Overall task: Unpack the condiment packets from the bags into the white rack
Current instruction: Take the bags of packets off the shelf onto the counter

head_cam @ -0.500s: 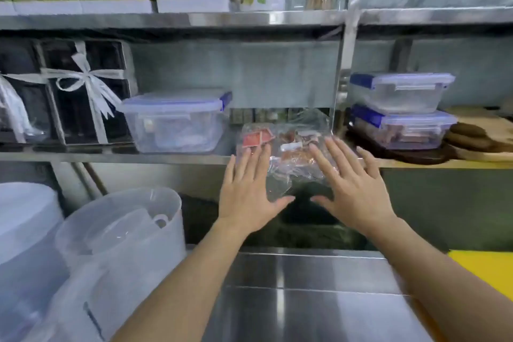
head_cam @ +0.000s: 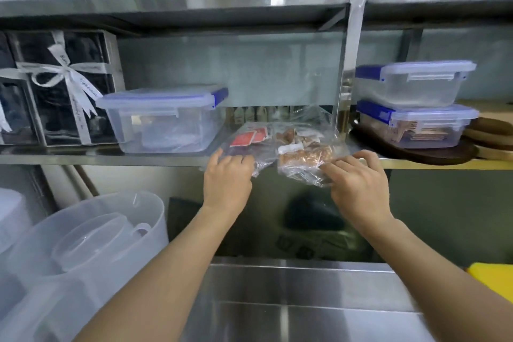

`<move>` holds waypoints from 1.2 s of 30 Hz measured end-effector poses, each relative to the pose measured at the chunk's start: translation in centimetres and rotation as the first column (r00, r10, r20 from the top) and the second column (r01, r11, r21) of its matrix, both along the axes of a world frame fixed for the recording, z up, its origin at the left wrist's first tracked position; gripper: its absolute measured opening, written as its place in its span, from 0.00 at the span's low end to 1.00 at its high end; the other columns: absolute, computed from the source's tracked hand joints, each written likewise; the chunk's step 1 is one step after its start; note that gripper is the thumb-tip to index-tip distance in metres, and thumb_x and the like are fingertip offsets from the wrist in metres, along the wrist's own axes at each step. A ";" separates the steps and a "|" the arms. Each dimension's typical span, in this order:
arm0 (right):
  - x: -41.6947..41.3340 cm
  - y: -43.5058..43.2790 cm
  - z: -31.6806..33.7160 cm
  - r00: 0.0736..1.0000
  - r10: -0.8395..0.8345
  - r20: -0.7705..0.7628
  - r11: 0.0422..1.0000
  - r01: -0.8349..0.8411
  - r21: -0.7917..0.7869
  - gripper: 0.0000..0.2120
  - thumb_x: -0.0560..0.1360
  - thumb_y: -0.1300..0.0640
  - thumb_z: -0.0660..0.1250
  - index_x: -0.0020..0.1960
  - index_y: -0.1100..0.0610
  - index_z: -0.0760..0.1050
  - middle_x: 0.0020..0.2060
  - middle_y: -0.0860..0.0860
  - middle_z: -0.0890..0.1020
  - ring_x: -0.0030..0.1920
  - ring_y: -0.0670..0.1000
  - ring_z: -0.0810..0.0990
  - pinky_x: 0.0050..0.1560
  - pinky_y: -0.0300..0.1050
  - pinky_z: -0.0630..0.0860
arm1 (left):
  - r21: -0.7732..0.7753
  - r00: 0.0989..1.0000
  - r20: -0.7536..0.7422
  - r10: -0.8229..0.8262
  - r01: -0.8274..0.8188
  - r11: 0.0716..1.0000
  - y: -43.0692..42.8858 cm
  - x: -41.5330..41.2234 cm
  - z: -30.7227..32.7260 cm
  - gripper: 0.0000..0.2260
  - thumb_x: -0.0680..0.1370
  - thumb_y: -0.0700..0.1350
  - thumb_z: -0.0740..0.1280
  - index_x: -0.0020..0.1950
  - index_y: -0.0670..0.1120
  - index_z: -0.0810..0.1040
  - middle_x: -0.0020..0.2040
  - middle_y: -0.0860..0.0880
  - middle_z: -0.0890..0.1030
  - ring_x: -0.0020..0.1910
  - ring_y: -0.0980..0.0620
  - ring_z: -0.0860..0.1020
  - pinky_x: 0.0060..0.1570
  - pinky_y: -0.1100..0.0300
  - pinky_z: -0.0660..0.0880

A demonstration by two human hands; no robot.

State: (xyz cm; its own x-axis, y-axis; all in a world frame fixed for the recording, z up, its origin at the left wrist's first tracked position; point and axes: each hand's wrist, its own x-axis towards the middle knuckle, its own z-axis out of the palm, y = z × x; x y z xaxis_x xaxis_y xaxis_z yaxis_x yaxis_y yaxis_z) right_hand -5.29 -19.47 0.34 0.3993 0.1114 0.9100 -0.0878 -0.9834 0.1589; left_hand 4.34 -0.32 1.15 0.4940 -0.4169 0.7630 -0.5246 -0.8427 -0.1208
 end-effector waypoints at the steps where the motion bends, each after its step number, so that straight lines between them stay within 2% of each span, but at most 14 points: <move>1: -0.5 0.3 0.3 1.000 0.008 0.007 1.000 -0.008 0.024 0.13 0.64 0.71 0.59 0.34 0.58 0.80 0.28 0.52 0.83 0.31 0.54 0.80 0.47 0.46 0.64 | -0.016 0.999 -0.036 -0.009 0.008 1.000 0.4 -0.9 0.8 0.11 0.58 0.31 0.74 0.34 0.44 0.81 0.29 0.47 0.82 0.30 0.46 0.81 0.45 0.53 0.78; 3: -2.1 0.9 1.6 0.999 0.031 0.015 0.996 -0.032 0.080 0.14 0.64 0.70 0.57 0.36 0.59 0.80 0.27 0.52 0.82 0.29 0.55 0.79 0.46 0.46 0.64 | -0.069 0.993 -0.113 -0.041 0.033 0.997 1.5 -2.8 2.9 0.08 0.65 0.31 0.69 0.39 0.42 0.81 0.33 0.44 0.83 0.34 0.42 0.80 0.38 0.57 0.71; 5: -4.1 1.6 3.1 0.998 0.057 -0.008 0.987 -0.055 0.152 0.13 0.62 0.72 0.61 0.38 0.60 0.81 0.27 0.54 0.83 0.28 0.56 0.79 0.46 0.46 0.63 | -0.150 0.983 -0.176 -0.059 0.032 0.988 2.7 -4.5 4.8 0.10 0.72 0.33 0.62 0.48 0.42 0.80 0.41 0.43 0.83 0.41 0.40 0.79 0.39 0.57 0.64; 8: -7.5 2.7 5.6 0.994 0.072 -0.084 0.958 -0.045 0.282 0.12 0.61 0.75 0.69 0.38 0.61 0.82 0.28 0.55 0.83 0.32 0.56 0.74 0.42 0.42 0.60 | -0.180 0.971 -0.226 -0.083 0.042 0.983 5.1 -7.1 7.2 0.09 0.76 0.38 0.60 0.51 0.44 0.78 0.45 0.45 0.83 0.43 0.42 0.79 0.38 0.55 0.70; 11: -11.3 4.3 7.9 0.975 0.099 -0.199 0.940 -0.026 0.340 0.10 0.65 0.74 0.67 0.39 0.62 0.81 0.30 0.57 0.83 0.35 0.50 0.66 0.42 0.38 0.55 | -0.169 0.963 -0.246 -0.111 0.070 0.983 7.5 -10.8 9.1 0.08 0.78 0.42 0.59 0.50 0.44 0.77 0.44 0.45 0.82 0.42 0.45 0.79 0.40 0.55 0.73; 13: -13.8 5.5 8.8 0.955 0.116 -0.272 0.926 -0.005 0.378 0.08 0.67 0.73 0.66 0.38 0.63 0.80 0.31 0.57 0.82 0.33 0.51 0.67 0.43 0.41 0.58 | -0.178 0.957 -0.263 -0.122 0.076 0.981 8.8 -13.6 9.8 0.07 0.77 0.41 0.60 0.50 0.43 0.77 0.44 0.44 0.81 0.43 0.45 0.79 0.39 0.55 0.73; 15: -16.2 6.4 9.1 0.947 0.086 -0.309 0.921 0.043 0.387 0.08 0.66 0.73 0.66 0.33 0.62 0.76 0.27 0.57 0.80 0.29 0.59 0.70 0.40 0.44 0.61 | -0.141 0.949 -0.305 -0.080 0.038 0.989 9.9 -16.2 10.0 0.07 0.76 0.40 0.59 0.49 0.44 0.76 0.45 0.42 0.81 0.44 0.41 0.78 0.37 0.55 0.68; 17: -18.6 7.3 8.9 0.931 0.060 -0.359 0.915 0.093 0.393 0.11 0.64 0.72 0.64 0.30 0.59 0.70 0.26 0.58 0.79 0.31 0.64 0.74 0.37 0.46 0.61 | -0.096 0.925 -0.377 -0.040 0.004 0.995 11.0 -18.5 9.7 0.07 0.75 0.38 0.59 0.46 0.45 0.76 0.46 0.42 0.81 0.46 0.39 0.78 0.38 0.54 0.67; 21: -23.4 9.2 7.2 0.840 0.057 -0.539 0.904 0.186 0.385 0.13 0.68 0.70 0.60 0.30 0.55 0.64 0.27 0.55 0.72 0.37 0.65 0.74 0.39 0.46 0.59 | -0.009 0.851 -0.523 -0.045 0.048 0.999 13.2 -22.7 7.3 0.09 0.74 0.38 0.58 0.47 0.46 0.77 0.46 0.43 0.82 0.47 0.39 0.78 0.40 0.54 0.71; 25: -27.4 10.7 5.1 0.753 0.105 -0.650 0.881 0.233 0.412 0.18 0.72 0.67 0.59 0.28 0.51 0.61 0.31 0.54 0.74 0.36 0.60 0.70 0.29 0.42 0.60 | 0.069 0.772 -0.634 -0.047 0.116 0.991 14.5 -26.3 4.2 0.11 0.74 0.38 0.58 0.47 0.47 0.78 0.46 0.45 0.81 0.46 0.40 0.78 0.43 0.53 0.74; 27: -28.5 10.8 4.6 0.745 0.093 -0.661 0.864 0.270 0.425 0.17 0.73 0.66 0.59 0.29 0.52 0.63 0.30 0.52 0.74 0.36 0.59 0.70 0.27 0.40 0.58 | 0.073 0.793 -0.608 -0.047 0.114 0.991 14.6 -27.3 3.8 0.10 0.74 0.38 0.57 0.47 0.46 0.78 0.45 0.44 0.81 0.44 0.40 0.77 0.40 0.54 0.71; 31: -29.7 10.8 4.2 0.810 0.036 -0.586 0.851 0.283 0.442 0.09 0.70 0.68 0.58 0.34 0.59 0.71 0.34 0.57 0.78 0.36 0.60 0.71 0.30 0.43 0.59 | 0.037 0.857 -0.513 -0.042 0.070 0.997 14.9 -29.0 4.6 0.08 0.72 0.35 0.58 0.40 0.46 0.73 0.39 0.44 0.78 0.38 0.41 0.73 0.31 0.57 0.60; 34: -31.2 12.0 3.6 0.873 0.024 -0.486 0.884 0.209 0.419 0.13 0.69 0.71 0.59 0.30 0.57 0.65 0.27 0.56 0.72 0.31 0.59 0.65 0.27 0.38 0.51 | 0.105 0.888 -0.460 -0.025 0.082 0.991 15.6 -30.9 3.8 0.07 0.73 0.35 0.59 0.43 0.45 0.73 0.41 0.45 0.79 0.38 0.41 0.74 0.34 0.57 0.61; 36: -32.3 12.8 2.0 0.907 0.019 -0.421 0.928 0.141 0.345 0.12 0.64 0.73 0.62 0.28 0.58 0.70 0.21 0.57 0.73 0.24 0.60 0.66 0.30 0.35 0.53 | 0.165 0.903 -0.425 -0.067 0.150 0.975 16.3 -32.6 1.4 0.04 0.71 0.38 0.62 0.43 0.45 0.75 0.40 0.46 0.80 0.39 0.42 0.78 0.32 0.57 0.65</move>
